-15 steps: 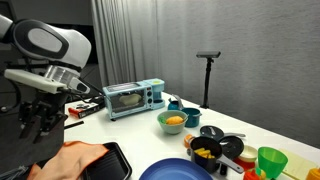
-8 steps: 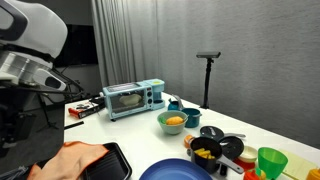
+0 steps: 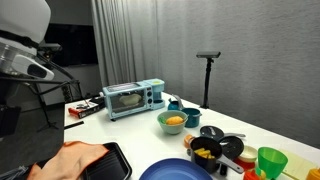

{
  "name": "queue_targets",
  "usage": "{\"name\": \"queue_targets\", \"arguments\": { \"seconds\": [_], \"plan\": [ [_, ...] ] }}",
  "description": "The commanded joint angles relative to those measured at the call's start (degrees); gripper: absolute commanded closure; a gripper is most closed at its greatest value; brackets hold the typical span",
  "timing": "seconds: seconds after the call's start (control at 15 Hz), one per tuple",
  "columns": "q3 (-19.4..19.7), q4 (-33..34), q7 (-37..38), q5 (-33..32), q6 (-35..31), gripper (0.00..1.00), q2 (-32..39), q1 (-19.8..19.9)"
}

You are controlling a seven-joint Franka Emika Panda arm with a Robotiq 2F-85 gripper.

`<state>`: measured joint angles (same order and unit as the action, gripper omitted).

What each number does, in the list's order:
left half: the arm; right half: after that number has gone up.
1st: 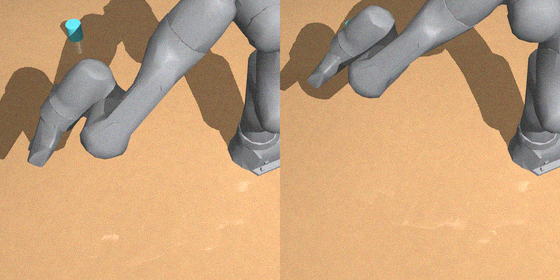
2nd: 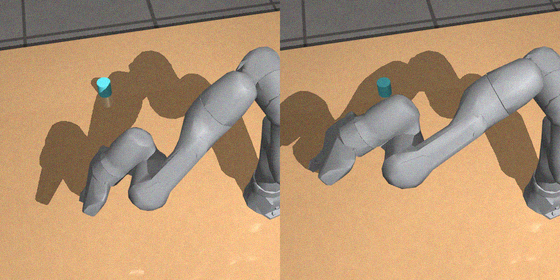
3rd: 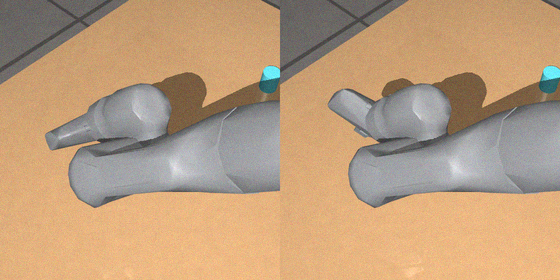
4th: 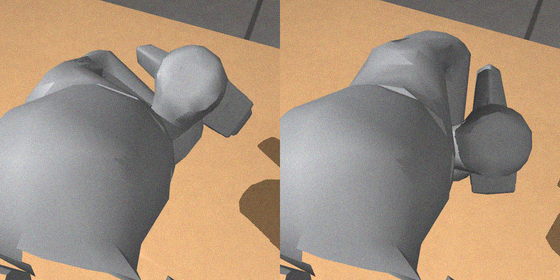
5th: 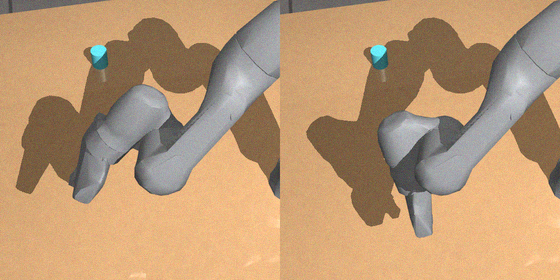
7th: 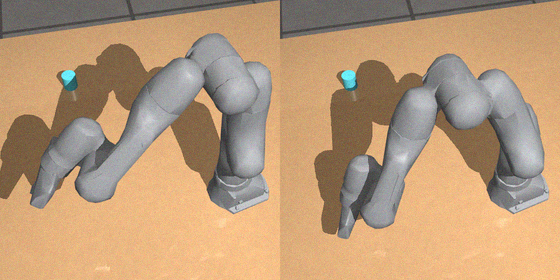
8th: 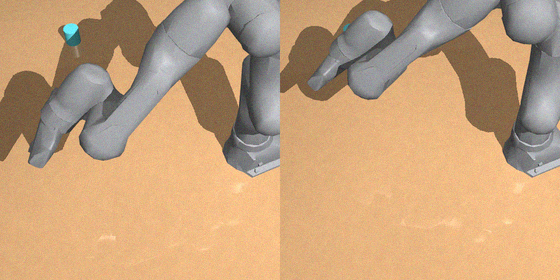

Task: Unfold the cloth

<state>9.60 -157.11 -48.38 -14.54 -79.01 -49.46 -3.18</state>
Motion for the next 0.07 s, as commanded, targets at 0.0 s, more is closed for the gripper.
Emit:
{"name": "queue_targets", "arguments": {
  "seconds": [0.0],
  "plan": [
    [0.80, 0.10, 0.62, -0.32, 0.26, 0.00, -0.09, -1.00]
  ]
}}
